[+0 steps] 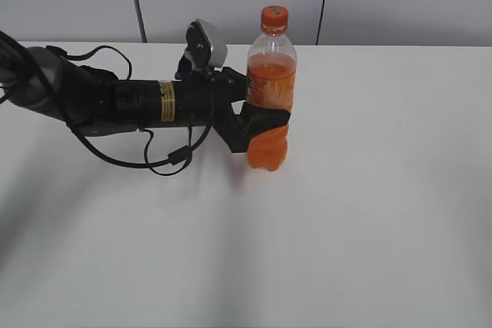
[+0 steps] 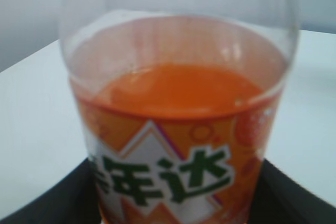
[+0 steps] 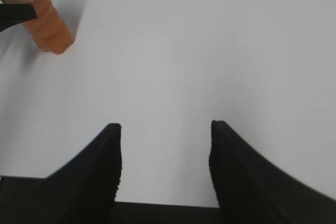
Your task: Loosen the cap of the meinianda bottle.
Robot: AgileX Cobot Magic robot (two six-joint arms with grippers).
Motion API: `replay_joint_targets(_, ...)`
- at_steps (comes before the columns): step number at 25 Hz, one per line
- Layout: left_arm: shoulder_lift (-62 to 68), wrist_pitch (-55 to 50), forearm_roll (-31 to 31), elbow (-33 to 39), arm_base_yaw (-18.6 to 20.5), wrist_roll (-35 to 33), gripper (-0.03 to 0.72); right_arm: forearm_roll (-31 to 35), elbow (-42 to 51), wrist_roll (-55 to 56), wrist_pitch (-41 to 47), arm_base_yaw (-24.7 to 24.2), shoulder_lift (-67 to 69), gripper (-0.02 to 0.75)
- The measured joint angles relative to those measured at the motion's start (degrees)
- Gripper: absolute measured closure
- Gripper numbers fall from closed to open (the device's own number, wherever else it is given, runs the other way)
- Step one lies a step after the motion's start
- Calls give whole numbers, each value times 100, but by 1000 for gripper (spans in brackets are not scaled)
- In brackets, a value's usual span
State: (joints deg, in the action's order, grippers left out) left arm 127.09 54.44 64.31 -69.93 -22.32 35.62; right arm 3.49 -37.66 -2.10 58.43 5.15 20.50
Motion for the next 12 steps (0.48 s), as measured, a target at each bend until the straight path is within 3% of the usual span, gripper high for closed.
replay_joint_targets(12,0,5,0,0,0,0,247,5,-1673,-37,386,0,3469,339)
